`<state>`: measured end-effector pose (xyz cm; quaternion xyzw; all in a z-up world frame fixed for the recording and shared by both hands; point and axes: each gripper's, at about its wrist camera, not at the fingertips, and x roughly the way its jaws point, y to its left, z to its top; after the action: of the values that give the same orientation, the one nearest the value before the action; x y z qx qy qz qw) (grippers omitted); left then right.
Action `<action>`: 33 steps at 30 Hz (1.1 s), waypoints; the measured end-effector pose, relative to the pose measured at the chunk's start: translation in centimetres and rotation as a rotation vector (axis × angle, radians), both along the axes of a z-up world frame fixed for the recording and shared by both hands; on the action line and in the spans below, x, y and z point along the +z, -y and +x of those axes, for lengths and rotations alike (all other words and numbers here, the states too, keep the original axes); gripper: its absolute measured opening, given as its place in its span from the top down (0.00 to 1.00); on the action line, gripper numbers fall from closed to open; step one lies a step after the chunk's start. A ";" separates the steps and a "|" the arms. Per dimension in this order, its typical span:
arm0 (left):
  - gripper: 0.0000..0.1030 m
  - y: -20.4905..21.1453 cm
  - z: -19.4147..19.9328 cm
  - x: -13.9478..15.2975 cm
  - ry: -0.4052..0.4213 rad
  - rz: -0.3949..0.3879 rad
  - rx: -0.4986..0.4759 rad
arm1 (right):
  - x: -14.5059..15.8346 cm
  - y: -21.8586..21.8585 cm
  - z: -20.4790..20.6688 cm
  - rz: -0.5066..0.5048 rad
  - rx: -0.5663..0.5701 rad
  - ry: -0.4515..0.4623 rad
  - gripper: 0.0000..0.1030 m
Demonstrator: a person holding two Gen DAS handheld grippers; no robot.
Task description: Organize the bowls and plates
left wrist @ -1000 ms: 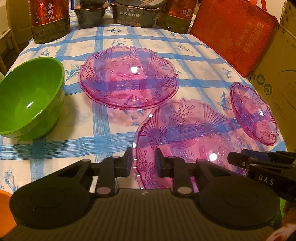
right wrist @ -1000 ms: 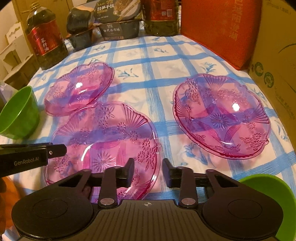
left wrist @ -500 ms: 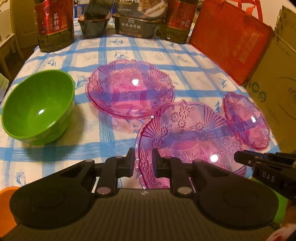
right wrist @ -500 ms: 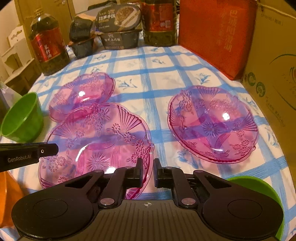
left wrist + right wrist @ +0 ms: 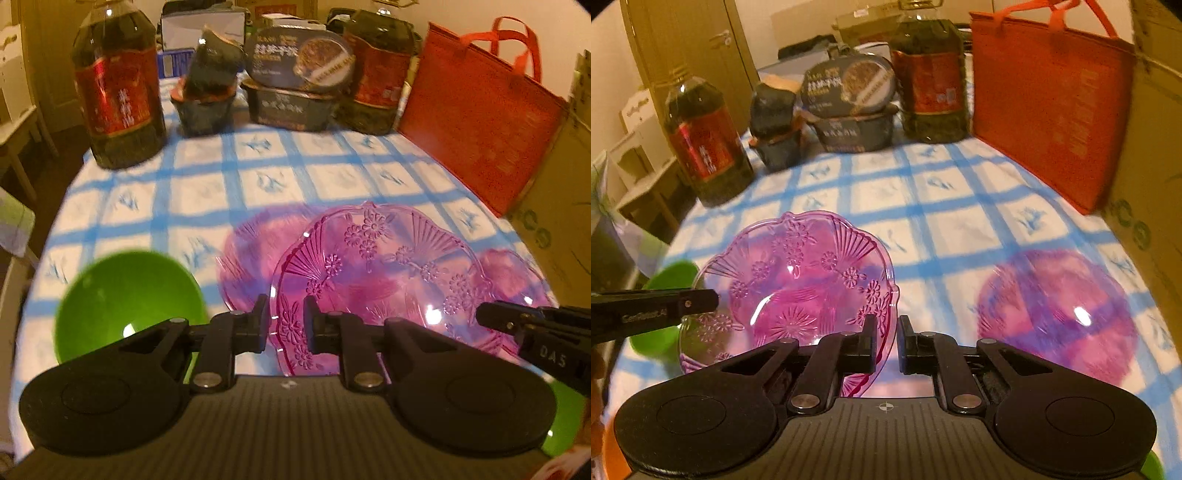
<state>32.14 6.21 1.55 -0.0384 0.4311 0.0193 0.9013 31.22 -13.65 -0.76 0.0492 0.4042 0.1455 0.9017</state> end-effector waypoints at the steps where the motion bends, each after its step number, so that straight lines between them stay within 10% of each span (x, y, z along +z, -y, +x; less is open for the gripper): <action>1: 0.84 -0.5 0.8 0.0 0.001 0.009 -0.001 | -0.1 -0.6 0.6 0.007 -0.003 -0.002 0.89; 13: 0.84 -4.5 9.3 -2.7 -0.058 0.029 -0.059 | -2.9 -3.9 5.7 0.054 -0.057 -0.043 0.89; 33: 0.84 -4.7 11.5 -5.8 -0.114 0.067 -0.082 | -5.4 -5.1 6.6 0.008 -0.037 -0.076 0.87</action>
<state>43.61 10.96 -4.27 0.0106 0.4821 -0.0013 0.8760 37.84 -8.53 -6.17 0.0659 0.4367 0.1286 0.8879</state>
